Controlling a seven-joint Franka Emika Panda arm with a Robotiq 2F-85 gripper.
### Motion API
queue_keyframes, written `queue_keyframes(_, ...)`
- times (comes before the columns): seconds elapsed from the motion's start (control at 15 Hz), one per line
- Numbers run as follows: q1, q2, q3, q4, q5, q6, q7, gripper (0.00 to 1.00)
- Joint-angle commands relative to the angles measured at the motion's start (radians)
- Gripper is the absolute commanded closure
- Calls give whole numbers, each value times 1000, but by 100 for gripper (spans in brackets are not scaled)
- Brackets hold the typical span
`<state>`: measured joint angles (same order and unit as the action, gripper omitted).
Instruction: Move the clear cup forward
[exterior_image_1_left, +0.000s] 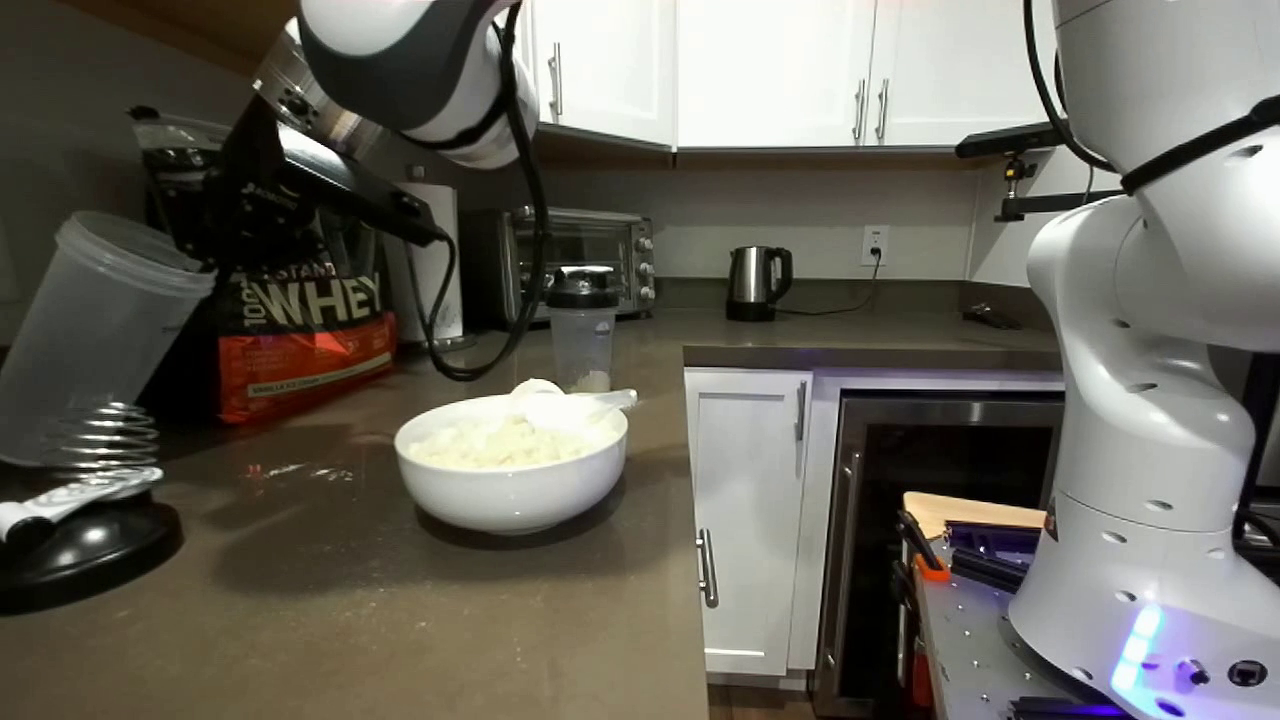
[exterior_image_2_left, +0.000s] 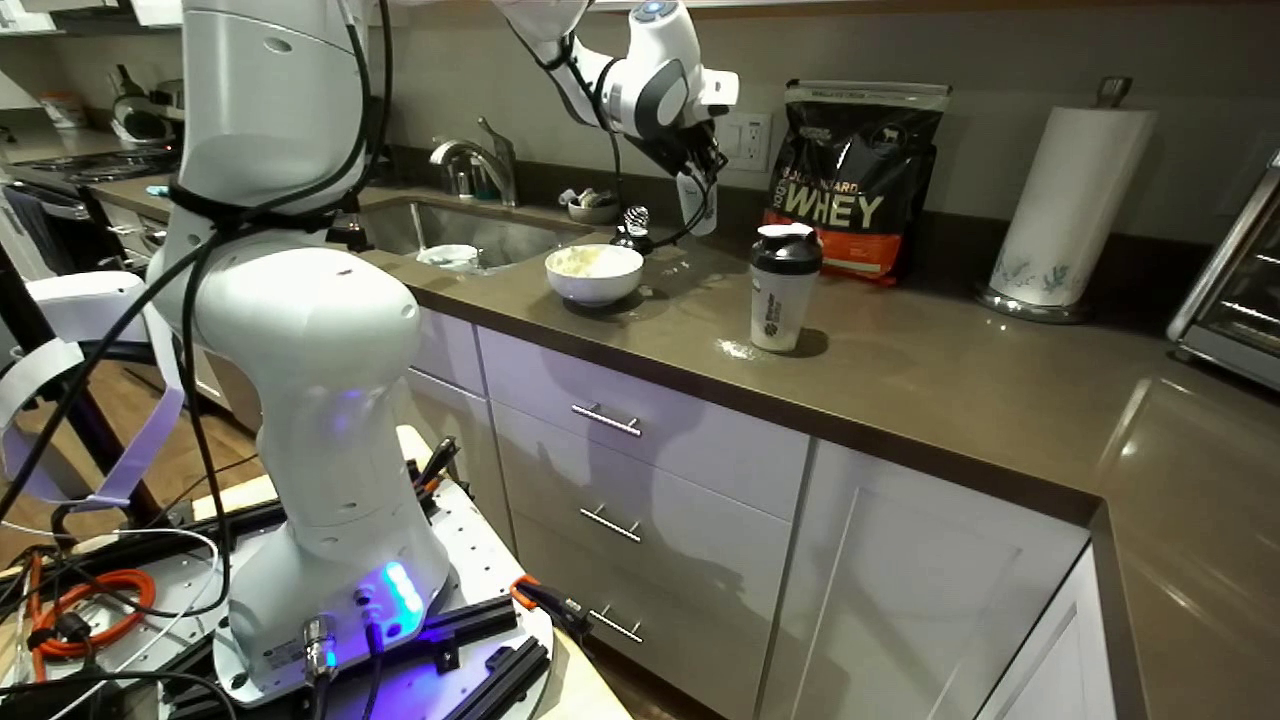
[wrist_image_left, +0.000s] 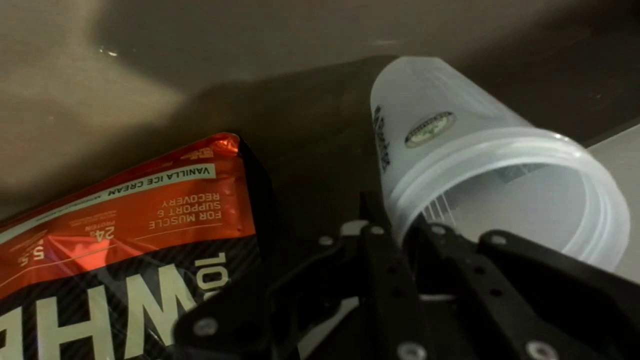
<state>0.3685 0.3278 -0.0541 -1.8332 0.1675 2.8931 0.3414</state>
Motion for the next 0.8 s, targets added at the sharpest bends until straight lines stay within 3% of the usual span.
queue_keyframes(0.0,25,-63,-41,-78,-25,11,45,97)
queue_keyframes(0.47,14,-85,-53,-118,6,6,13,97)
queue_keyframes(0.53,-35,-131,0,-170,-30,13,33,97)
queue_keyframes(0.6,16,-147,-54,-187,-8,8,18,97)
queue_keyframes(0.73,13,-184,-53,-217,-15,-7,13,97)
